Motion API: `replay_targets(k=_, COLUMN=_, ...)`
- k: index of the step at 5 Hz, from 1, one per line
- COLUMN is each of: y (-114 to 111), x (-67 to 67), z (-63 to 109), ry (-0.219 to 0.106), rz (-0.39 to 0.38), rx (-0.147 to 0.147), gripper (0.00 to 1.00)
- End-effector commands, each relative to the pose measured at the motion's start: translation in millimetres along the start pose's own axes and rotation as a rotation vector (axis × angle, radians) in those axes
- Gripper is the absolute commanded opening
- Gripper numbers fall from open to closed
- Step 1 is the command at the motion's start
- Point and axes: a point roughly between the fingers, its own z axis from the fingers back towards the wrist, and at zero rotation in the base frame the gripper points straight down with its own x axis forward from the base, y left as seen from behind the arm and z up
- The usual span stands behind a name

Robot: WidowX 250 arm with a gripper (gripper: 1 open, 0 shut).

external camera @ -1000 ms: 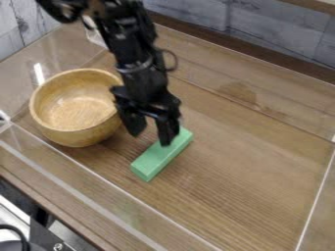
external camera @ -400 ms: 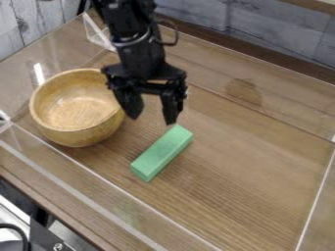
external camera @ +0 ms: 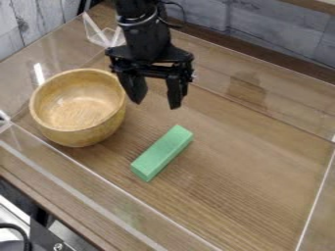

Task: Put green object into wooden bowl

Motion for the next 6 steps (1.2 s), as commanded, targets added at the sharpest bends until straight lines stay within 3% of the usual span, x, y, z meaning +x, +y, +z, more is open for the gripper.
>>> replay_targets(k=1, y=7.4, x=14.7, z=15.9, ry=-0.073, rz=-0.031, rx=0.012, gripper=1.00)
replay_targets(k=2, y=9.0, x=13.9, z=16.8, ry=-0.078, rz=-0.059, rx=0.022, gripper=1.00)
replay_targets(k=4, y=-6.2, x=-6.1, z=27.5, ry=-0.076, rz=-0.133, rx=0.036, gripper=1.00)
replay_targets(k=6, y=-10.2, x=-10.4, z=23.8, ry=-0.086, rz=-0.133, rx=0.061, gripper=1.00)
